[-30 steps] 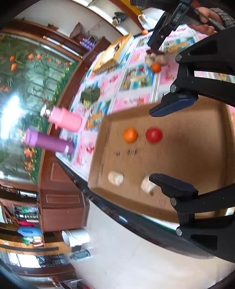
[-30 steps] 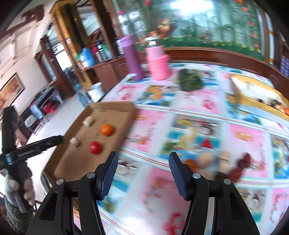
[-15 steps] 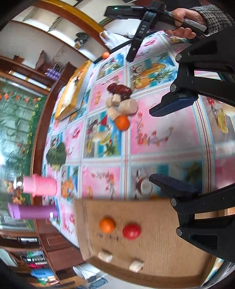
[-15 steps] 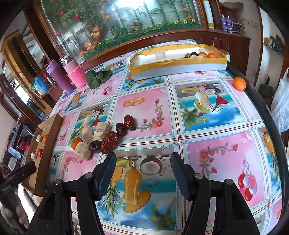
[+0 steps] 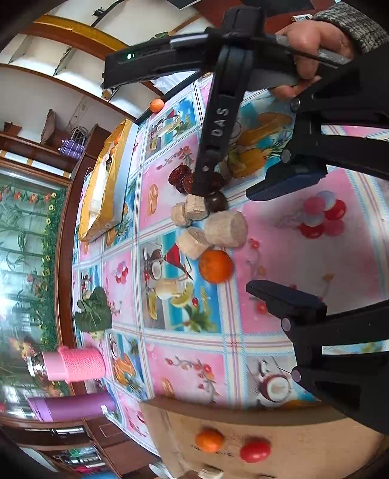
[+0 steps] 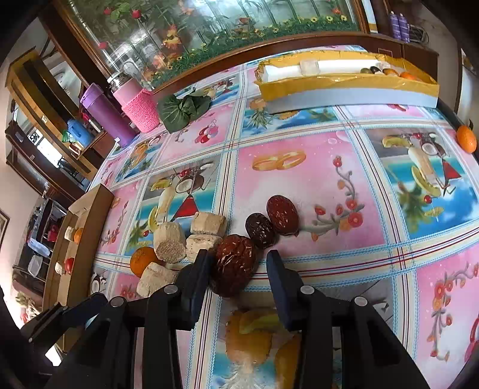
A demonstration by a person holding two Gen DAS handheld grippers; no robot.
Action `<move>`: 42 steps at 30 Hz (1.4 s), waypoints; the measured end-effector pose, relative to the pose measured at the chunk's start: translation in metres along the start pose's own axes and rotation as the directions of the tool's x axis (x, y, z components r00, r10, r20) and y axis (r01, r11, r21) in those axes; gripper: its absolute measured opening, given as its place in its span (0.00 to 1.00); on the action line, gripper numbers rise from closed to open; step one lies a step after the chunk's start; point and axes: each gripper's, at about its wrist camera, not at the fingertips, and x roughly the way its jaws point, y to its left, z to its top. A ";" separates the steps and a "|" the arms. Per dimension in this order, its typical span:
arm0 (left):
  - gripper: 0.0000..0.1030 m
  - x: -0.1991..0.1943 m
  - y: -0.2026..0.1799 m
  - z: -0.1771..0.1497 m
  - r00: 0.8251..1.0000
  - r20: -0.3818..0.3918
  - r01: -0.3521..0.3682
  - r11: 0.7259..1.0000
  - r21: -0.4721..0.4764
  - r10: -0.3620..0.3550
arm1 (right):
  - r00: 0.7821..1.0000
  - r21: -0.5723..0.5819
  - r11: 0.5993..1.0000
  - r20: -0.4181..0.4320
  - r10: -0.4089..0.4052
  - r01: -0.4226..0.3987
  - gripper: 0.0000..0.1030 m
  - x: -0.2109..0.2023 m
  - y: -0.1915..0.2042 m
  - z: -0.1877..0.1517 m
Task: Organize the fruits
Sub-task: 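Grasp another cork piece with the left tool while the right tool grasps a red date, then carry the cork and red date into the tray and open both tools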
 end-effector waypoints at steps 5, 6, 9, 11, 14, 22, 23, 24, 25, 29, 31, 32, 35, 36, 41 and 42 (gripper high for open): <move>0.43 0.021 -0.009 0.011 1.000 -0.022 -0.004 1.000 0.022 0.004 | 1.000 -0.003 1.000 -0.018 -0.011 0.011 0.30 -0.014 -0.017 -0.007; 0.43 0.025 -0.009 0.012 1.000 -0.026 -0.005 1.000 0.022 0.005 | 1.000 0.004 1.000 -0.017 -0.016 0.016 0.30 -0.019 -0.023 -0.008; 0.43 0.035 -0.013 0.017 1.000 -0.022 -0.021 0.999 0.029 0.021 | 0.999 0.029 0.999 -0.013 -0.030 0.030 0.30 -0.030 -0.043 -0.012; 0.43 0.035 -0.019 0.019 1.000 -0.006 -0.028 0.998 0.052 0.029 | 0.999 0.035 0.999 -0.012 -0.031 0.031 0.30 -0.036 -0.050 -0.013; 0.34 0.038 -0.026 0.016 0.998 -0.007 -0.058 0.995 0.081 0.059 | 1.000 0.029 0.999 -0.009 -0.028 0.028 0.30 -0.039 -0.053 -0.016; 0.32 0.039 -0.024 0.014 0.999 -0.035 -0.033 0.998 0.052 0.035 | 0.996 -0.054 0.994 0.019 -0.092 0.093 0.30 -0.036 -0.038 -0.024; 0.32 0.043 -0.023 0.015 0.999 -0.045 -0.027 0.999 0.040 0.029 | 0.995 -0.062 0.993 0.024 -0.102 0.103 0.29 -0.035 -0.037 -0.024; 0.32 0.045 -0.021 0.015 0.999 -0.047 -0.021 0.999 0.031 0.022 | 0.994 -0.066 0.992 0.028 -0.107 0.108 0.29 -0.035 -0.036 -0.025; 0.32 0.045 -0.020 0.014 0.999 -0.042 -0.014 1.000 0.021 0.015 | 0.994 -0.064 0.992 0.030 -0.107 0.109 0.29 -0.035 -0.036 -0.025; 0.31 0.036 -0.014 0.008 0.999 -0.041 -0.013 1.000 -0.004 0.013 | 0.995 -0.041 0.995 0.031 -0.090 0.092 0.29 -0.041 -0.038 -0.028; 0.31 0.025 -0.010 0.003 1.000 -0.029 -0.004 1.000 -0.013 0.003 | 0.995 -0.049 0.994 0.037 -0.091 0.093 0.29 -0.047 -0.035 -0.030; 0.31 0.017 -0.008 0.000 1.000 -0.020 0.005 1.000 -0.023 -0.005 | 0.995 -0.054 0.994 0.040 -0.090 0.092 0.29 -0.050 -0.033 -0.031; 0.32 -0.010 0.004 -0.008 1.000 0.017 0.027 0.997 -0.067 -0.026 | 0.996 -0.070 0.994 0.050 -0.079 0.082 0.29 -0.059 -0.024 -0.034; 0.32 -0.024 0.013 -0.014 0.999 0.037 0.038 0.995 -0.097 -0.034 | 0.996 -0.078 0.994 0.053 -0.071 0.075 0.29 -0.062 -0.018 -0.035; 0.32 -0.079 0.055 -0.034 0.991 0.124 -0.030 0.983 -0.182 0.053 | 0.999 -0.120 0.993 0.050 -0.006 0.013 0.29 -0.067 0.017 -0.042; 0.32 -0.090 0.067 -0.037 0.985 0.137 -0.071 0.977 -0.200 0.100 | 0.999 -0.131 0.991 0.046 0.009 -0.003 0.29 -0.066 0.025 -0.044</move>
